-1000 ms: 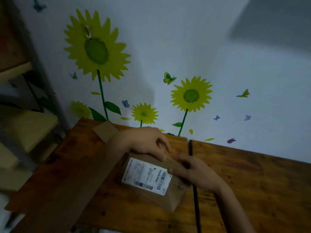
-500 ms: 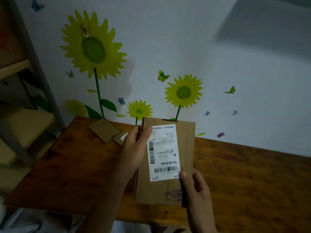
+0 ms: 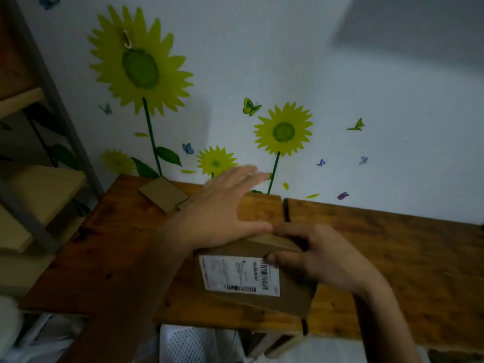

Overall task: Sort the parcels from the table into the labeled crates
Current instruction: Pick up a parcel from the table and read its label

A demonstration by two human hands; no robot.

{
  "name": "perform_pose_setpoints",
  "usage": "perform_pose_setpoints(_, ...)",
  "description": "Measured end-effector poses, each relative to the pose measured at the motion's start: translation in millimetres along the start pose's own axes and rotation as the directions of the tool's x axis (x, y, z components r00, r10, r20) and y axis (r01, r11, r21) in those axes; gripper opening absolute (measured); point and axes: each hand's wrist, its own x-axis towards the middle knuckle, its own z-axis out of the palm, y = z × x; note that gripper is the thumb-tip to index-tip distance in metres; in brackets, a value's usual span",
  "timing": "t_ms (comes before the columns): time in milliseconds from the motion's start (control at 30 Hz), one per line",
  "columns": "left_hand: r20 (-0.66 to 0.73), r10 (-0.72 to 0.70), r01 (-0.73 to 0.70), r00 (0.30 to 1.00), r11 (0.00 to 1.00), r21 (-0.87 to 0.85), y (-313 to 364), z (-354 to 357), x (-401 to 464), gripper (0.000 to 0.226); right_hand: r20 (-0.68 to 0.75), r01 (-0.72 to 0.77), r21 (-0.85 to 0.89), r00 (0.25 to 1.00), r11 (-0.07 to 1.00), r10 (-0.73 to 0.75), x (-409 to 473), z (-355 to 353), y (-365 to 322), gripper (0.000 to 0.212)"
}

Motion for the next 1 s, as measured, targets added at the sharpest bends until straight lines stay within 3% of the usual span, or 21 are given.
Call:
perform_pose_setpoints(67, 0.257, 0.052, -0.037, 0.965, 0.997, -0.062, 0.3, -7.5, 10.1, 0.043, 0.001, 0.058, -0.085, 0.998, 0.995, -0.058, 19.2, -16.7, -8.9, 0.023)
perform_pose_setpoints(167, 0.370, 0.075, 0.056, 0.926, 0.942, -0.330, -1.1, -11.1, 11.2, 0.035, -0.109, 0.098, 0.003, 0.989, 0.995, -0.097, 34.9, -27.4, -6.1, 0.027)
perform_pose_setpoints(267, 0.435, 0.028, 0.167, 0.900, 0.900, -0.403, -5.7, 3.4, -3.0, 0.031, -0.068, 0.120, 0.081, 0.991, 0.989, -0.115, 47.0, -26.2, 1.5, 0.030)
perform_pose_setpoints(333, 0.363, -0.022, 0.240, 0.932, 0.786, -0.569, -10.2, 20.8, -10.6, 0.025, -0.171, 0.124, 0.123, 0.980, 0.985, -0.102, 51.8, -21.8, 10.2, 0.034)
perform_pose_setpoints(433, 0.117, -0.284, 0.254, 0.952, 0.513, -0.820, -11.0, 39.4, -20.0, 0.018, -0.484, 0.083, 0.321, 0.871, 0.943, 0.088, 36.6, -2.7, 30.4, 0.047)
perform_pose_setpoints(467, 0.069, -0.368, 0.237, 0.927, 0.433, -0.870, -11.5, 44.5, -22.4, 0.019, -0.508, 0.054, 0.412, 0.842, 0.909, 0.180, 27.6, 11.1, 39.2, 0.056)
perform_pose_setpoints(533, 0.031, -0.444, 0.205, 0.896, 0.350, -0.914, -9.8, 51.4, -24.0, 0.020, -0.393, -0.048, 0.561, 0.863, 0.826, 0.317, 10.6, 42.8, 48.3, 0.075)
perform_pose_setpoints(600, 0.022, -0.480, 0.203, 0.877, 0.329, -0.922, -8.1, 54.0, -21.1, 0.020, -0.253, -0.061, 0.721, 0.904, 0.690, 0.344, 6.2, 67.2, 50.7, 0.071)
perform_pose_setpoints(667, 0.011, -0.517, 0.212, 0.856, 0.331, -0.919, -6.3, 55.1, -16.9, 0.016, -0.231, 0.002, 0.804, 0.922, 0.594, 0.309, 6.8, 79.8, 47.0, 0.049)
perform_pose_setpoints(733, -0.016, -0.546, 0.212, 0.838, 0.351, -0.912, -4.3, 52.0, -13.4, 0.012, -0.283, 0.066, 0.807, 0.916, 0.587, 0.286, 7.5, 85.2, 44.1, 0.040)
perform_pose_setpoints(833, -0.015, -0.493, 0.209, 0.870, 0.397, -0.894, 1.1, 47.0, -13.4, 0.010, -0.360, 0.141, 0.826, 0.877, 0.546, 0.318, 5.3, 86.1, 40.2, 0.035)
perform_pose_setpoints(1000, 0.002, -0.368, 0.167, 0.930, 0.418, -0.893, 5.1, 50.2, -25.1, 0.034, -0.456, 0.239, 0.837, 0.804, 0.493, 0.383, 4.1, 86.3, 37.3, 0.036)
